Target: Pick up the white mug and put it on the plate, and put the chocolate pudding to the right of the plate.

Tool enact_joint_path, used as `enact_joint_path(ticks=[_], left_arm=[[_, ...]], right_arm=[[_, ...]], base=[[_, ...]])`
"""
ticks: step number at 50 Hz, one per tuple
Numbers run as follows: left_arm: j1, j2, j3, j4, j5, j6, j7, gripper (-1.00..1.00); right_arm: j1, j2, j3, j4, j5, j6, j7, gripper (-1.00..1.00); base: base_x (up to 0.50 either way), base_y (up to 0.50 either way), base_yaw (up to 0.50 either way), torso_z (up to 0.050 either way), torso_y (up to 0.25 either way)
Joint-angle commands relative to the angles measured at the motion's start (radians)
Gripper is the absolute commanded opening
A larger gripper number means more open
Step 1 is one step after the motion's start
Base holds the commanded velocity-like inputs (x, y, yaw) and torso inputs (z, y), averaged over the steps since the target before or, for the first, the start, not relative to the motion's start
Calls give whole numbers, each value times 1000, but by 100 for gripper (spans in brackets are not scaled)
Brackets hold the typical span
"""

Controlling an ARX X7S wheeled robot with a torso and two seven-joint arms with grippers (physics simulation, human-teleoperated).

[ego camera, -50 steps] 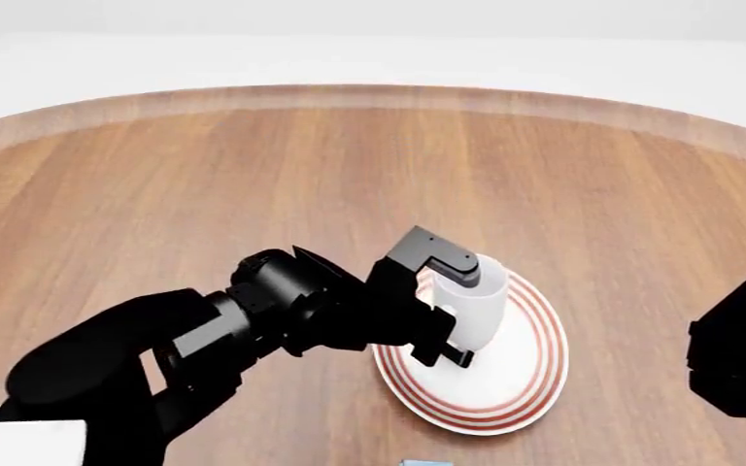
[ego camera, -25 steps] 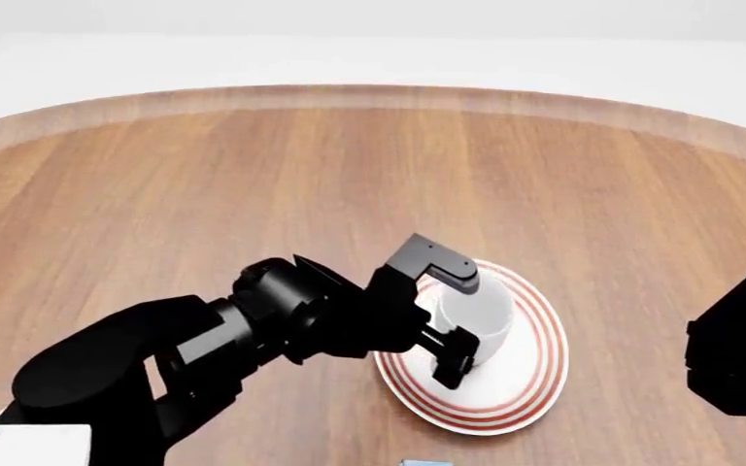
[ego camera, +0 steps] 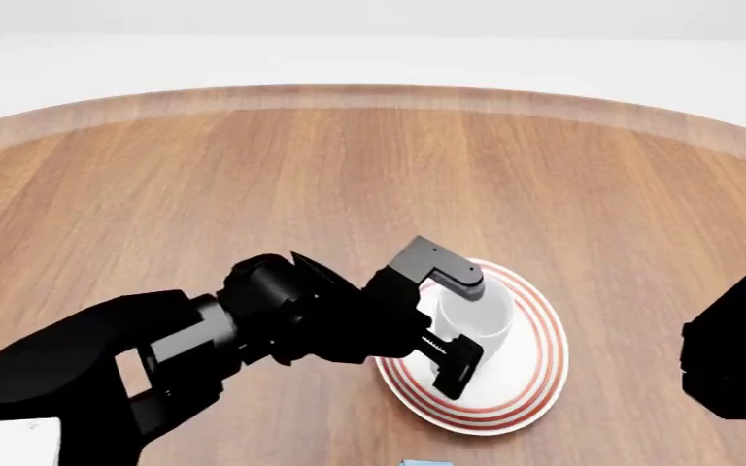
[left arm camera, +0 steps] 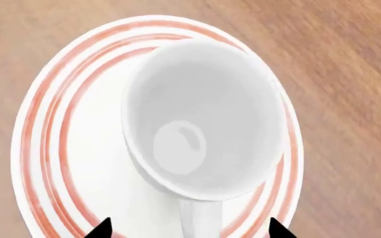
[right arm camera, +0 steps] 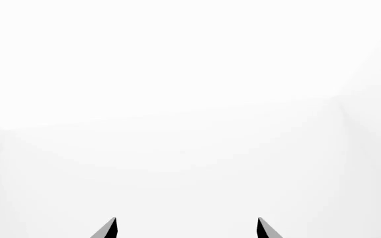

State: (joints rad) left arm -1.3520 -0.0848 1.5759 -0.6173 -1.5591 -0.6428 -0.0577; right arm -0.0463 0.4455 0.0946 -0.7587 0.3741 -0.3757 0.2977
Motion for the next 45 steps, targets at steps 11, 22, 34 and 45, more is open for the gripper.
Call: enact_joint_path(ticks=[11, 22, 34, 45], left_arm=[[-43, -132, -66, 360, -59, -49, -196, 100], [-60, -220, -115, 561, -105, -39, -265, 100], [-87, -280, -145, 726, -134, -43, -343, 100], [-115, -356, -180, 855, -154, -37, -398, 100]], right_arm=[[-2, -16, 12, -10, -35, 0, -19, 100], [-3, -15, 3, -8, -38, -1, -19, 100], [-5, -14, -3, -4, -39, -6, -18, 100], [-7, -15, -12, 6, -44, -16, -21, 100]], base=[[0, 0, 0, 0, 0], [0, 0, 0, 0, 0], [0, 0, 0, 0, 0], [0, 0, 0, 0, 0]])
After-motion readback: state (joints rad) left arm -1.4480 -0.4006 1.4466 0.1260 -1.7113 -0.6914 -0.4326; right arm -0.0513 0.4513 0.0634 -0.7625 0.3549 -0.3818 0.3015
